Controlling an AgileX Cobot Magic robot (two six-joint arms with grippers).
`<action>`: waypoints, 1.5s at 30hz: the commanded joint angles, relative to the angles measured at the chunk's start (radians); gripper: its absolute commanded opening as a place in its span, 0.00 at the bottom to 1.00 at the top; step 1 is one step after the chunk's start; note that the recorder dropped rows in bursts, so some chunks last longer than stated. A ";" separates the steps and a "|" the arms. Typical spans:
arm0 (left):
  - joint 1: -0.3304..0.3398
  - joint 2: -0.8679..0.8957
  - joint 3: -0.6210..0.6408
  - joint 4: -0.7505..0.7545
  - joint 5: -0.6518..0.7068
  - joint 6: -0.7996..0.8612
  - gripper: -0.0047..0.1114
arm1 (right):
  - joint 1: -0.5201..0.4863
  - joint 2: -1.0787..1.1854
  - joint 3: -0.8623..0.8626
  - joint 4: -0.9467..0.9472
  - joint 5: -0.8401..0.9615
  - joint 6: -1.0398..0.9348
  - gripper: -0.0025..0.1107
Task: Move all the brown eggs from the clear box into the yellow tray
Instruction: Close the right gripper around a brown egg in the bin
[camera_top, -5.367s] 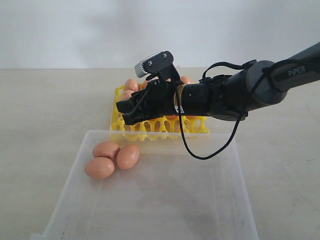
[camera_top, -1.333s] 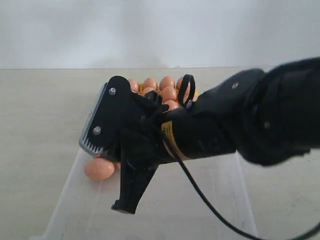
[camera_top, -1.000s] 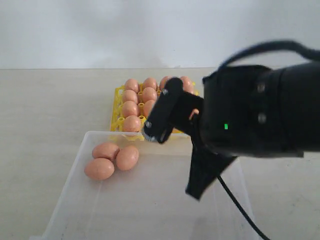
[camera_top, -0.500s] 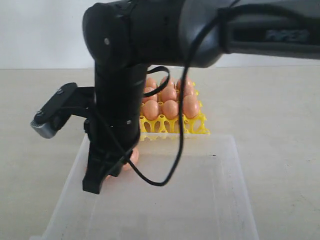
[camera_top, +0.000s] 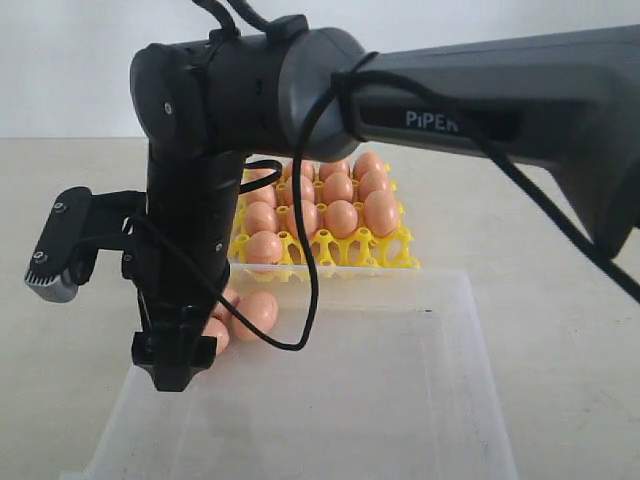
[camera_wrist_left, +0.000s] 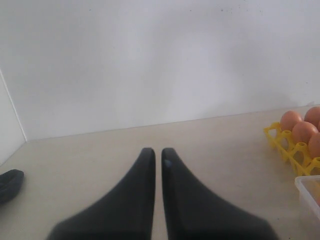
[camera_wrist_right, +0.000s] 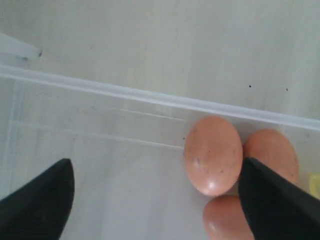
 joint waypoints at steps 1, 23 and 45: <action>-0.006 -0.003 0.004 -0.003 -0.006 0.003 0.08 | -0.006 0.019 -0.005 0.017 -0.077 -0.010 0.61; -0.006 -0.003 0.004 -0.003 -0.007 0.003 0.08 | -0.006 0.097 -0.005 -0.080 -0.242 -0.040 0.43; -0.006 -0.003 0.004 -0.003 -0.005 0.003 0.08 | -0.006 0.173 -0.005 -0.100 -0.275 -0.007 0.43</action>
